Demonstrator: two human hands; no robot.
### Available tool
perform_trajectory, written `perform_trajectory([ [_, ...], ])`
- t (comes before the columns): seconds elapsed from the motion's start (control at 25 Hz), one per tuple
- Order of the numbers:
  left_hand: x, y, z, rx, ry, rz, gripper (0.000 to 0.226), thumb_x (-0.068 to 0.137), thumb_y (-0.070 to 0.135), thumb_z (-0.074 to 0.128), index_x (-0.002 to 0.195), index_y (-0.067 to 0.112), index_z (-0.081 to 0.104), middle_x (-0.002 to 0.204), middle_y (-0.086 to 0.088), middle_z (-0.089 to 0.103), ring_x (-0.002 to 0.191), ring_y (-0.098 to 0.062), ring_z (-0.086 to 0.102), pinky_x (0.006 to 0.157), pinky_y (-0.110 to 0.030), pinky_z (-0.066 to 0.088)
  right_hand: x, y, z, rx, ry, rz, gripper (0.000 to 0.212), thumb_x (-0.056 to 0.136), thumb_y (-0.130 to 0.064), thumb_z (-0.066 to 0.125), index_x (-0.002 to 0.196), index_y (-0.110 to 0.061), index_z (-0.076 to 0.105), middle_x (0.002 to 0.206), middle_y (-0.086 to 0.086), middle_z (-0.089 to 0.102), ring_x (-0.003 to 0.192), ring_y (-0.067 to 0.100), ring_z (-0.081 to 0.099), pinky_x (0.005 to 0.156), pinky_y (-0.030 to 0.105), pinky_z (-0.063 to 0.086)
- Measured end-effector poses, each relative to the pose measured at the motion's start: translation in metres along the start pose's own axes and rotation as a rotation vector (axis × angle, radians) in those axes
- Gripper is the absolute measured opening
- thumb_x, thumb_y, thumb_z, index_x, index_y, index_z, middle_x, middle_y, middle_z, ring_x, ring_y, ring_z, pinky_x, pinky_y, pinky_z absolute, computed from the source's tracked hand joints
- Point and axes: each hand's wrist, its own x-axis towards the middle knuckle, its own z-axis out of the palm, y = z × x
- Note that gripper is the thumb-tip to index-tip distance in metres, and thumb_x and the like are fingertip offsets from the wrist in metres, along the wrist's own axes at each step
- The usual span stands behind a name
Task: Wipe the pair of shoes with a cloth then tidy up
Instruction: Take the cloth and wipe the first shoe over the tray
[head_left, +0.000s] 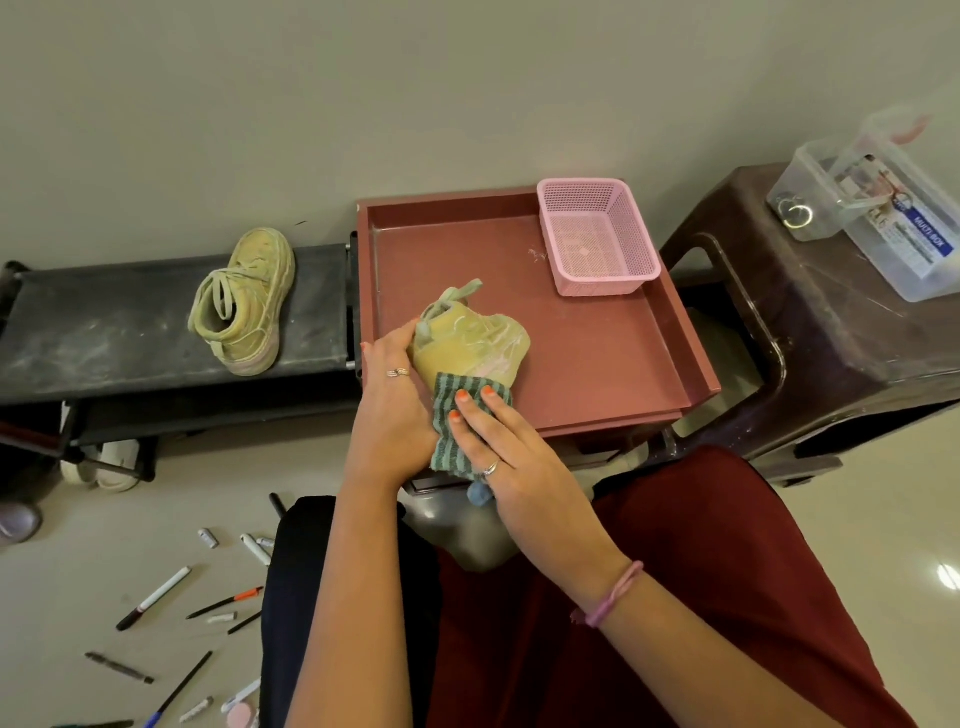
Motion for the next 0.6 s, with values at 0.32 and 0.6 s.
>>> perform_trajectory([
  [0.32,-0.014,0.005,0.014,-0.043,0.109,-0.081,0.100,0.050,0.031,0.092,0.134,0.022,0.039,0.124,0.015,0.044,0.114,0.005,0.043,0.093,-0.001,0.031,-0.006,0.018,-0.046,0.541,0.331,0.443,0.038,0.090,0.005,0.047,0.124,-0.006,0.059,0.123,0.004,0.062,0.116,0.009,0.056,0.101,0.025,0.044],
  [0.6,-0.009,0.002,0.020,-0.048,0.024,-0.011,0.097,0.051,0.023,0.091,0.133,0.020,0.039,0.122,0.016,0.043,0.114,0.011,0.041,0.094,-0.003,0.031,-0.007,0.038,-0.052,0.382,0.256,0.440,0.044,0.089,0.007,0.044,0.131,-0.005,0.053,0.128,0.002,0.057,0.120,0.013,0.053,0.105,0.022,0.039],
])
